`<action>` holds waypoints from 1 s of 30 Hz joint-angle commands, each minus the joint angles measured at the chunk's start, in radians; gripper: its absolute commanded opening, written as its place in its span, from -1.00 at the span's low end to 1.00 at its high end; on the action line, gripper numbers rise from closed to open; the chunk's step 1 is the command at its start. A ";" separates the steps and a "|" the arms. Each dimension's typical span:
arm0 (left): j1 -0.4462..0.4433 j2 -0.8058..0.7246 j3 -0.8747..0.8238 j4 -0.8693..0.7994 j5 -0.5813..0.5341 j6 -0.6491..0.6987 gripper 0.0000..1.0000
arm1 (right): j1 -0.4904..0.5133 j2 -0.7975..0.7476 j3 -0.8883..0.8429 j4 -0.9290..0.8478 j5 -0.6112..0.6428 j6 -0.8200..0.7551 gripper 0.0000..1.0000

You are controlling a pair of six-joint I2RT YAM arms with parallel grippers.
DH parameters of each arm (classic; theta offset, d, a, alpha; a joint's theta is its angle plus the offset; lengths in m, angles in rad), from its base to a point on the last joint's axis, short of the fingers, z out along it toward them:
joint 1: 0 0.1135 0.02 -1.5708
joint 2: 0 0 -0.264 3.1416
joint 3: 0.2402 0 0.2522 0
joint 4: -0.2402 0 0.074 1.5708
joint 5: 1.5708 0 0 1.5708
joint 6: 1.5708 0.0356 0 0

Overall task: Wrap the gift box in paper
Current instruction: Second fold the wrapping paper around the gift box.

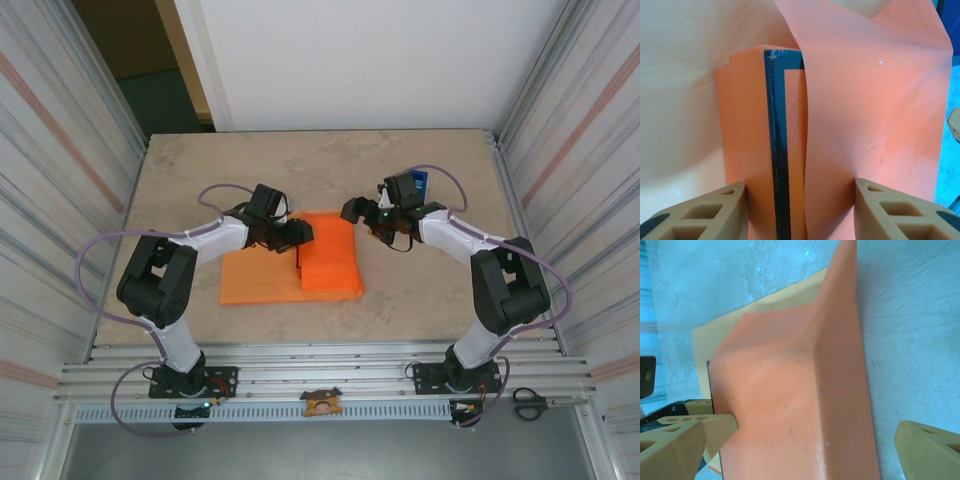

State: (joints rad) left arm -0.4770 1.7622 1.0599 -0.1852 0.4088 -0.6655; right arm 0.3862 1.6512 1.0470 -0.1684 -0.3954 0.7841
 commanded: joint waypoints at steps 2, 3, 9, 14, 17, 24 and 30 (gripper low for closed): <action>-0.009 0.055 -0.042 -0.111 -0.062 0.038 0.01 | -0.031 0.163 0.139 -0.067 -0.168 -0.030 0.77; -0.009 0.056 -0.040 -0.111 -0.060 0.037 0.01 | -0.028 0.180 0.154 -0.080 -0.168 -0.038 0.77; -0.009 0.052 -0.044 -0.105 -0.058 0.029 0.01 | -0.024 0.245 0.203 -0.113 -0.168 -0.065 0.73; -0.009 0.057 -0.043 -0.105 -0.053 0.030 0.01 | -0.023 0.282 0.227 -0.125 -0.201 -0.097 0.64; -0.010 0.057 -0.044 -0.106 -0.051 0.032 0.00 | -0.024 0.309 0.247 -0.165 -0.189 -0.133 0.58; -0.009 0.062 -0.043 -0.108 -0.050 0.036 0.00 | -0.022 0.355 0.271 -0.244 -0.170 -0.191 0.54; -0.009 0.060 -0.043 -0.109 -0.051 0.038 0.00 | -0.027 0.306 0.297 -0.227 -0.217 -0.192 0.57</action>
State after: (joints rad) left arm -0.4770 1.7622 1.0599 -0.1848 0.4107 -0.6655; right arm 0.3584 1.9724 1.3159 -0.3458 -0.5907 0.6186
